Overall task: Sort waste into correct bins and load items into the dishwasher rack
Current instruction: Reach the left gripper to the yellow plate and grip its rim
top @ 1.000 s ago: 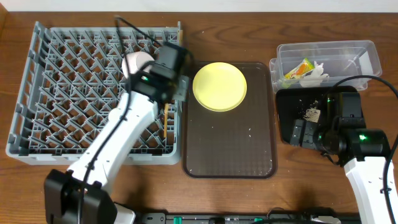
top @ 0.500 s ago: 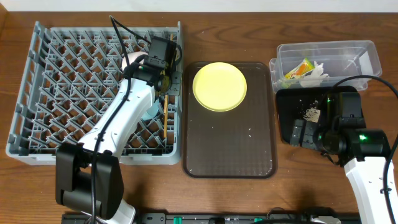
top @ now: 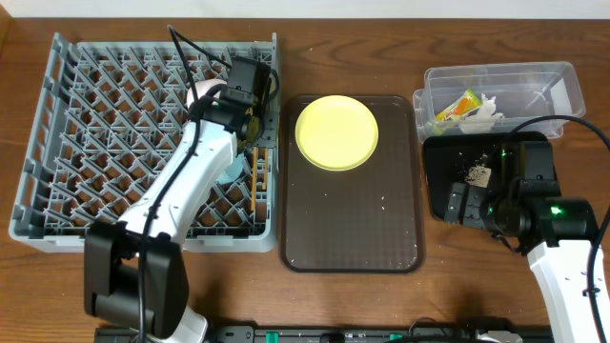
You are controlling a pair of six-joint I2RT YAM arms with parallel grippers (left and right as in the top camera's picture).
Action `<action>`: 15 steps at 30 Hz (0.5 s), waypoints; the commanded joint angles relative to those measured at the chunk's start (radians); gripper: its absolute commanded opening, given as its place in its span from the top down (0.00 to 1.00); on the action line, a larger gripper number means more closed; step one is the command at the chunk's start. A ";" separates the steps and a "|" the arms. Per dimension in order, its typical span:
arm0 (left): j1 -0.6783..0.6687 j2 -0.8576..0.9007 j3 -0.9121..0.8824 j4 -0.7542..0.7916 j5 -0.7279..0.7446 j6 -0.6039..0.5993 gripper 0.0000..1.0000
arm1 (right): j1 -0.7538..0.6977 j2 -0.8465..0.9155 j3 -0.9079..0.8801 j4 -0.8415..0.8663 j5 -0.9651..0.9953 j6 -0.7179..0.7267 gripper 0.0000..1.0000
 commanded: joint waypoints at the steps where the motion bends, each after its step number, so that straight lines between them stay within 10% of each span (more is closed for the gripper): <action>1: -0.058 -0.085 0.016 0.005 0.000 0.003 0.51 | -0.009 -0.002 0.003 0.003 0.003 0.011 0.01; 15: -0.388 0.070 0.015 0.203 -0.001 0.145 0.28 | -0.009 -0.002 0.003 0.004 0.002 0.011 0.01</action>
